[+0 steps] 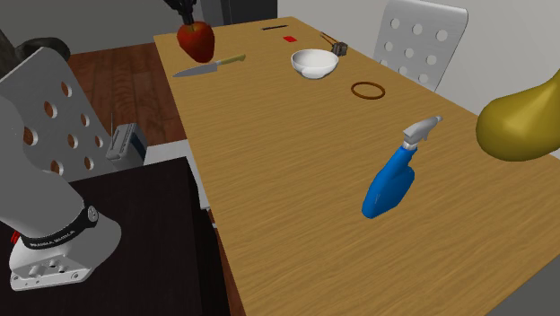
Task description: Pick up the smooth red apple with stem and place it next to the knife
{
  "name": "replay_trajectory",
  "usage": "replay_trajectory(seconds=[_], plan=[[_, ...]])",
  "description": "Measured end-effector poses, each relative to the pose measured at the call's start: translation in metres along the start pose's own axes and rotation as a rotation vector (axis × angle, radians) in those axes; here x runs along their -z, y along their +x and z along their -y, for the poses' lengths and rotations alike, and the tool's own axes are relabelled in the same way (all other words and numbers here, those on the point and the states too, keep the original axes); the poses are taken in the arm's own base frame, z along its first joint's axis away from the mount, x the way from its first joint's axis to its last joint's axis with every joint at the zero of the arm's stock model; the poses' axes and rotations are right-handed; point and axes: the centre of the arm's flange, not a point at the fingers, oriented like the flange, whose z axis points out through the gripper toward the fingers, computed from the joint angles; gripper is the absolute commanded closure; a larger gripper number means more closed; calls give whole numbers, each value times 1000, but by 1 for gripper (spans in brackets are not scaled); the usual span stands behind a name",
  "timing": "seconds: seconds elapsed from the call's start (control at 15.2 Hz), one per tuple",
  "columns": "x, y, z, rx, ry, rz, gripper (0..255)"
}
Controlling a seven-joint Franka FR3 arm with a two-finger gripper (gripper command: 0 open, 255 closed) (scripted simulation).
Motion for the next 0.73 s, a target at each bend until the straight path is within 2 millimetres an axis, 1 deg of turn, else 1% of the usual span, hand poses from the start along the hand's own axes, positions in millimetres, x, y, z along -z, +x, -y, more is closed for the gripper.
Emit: replay_trajectory(seconds=[0.73], plan=[[-57, -3, -3, 0, 0, 0, 255]])
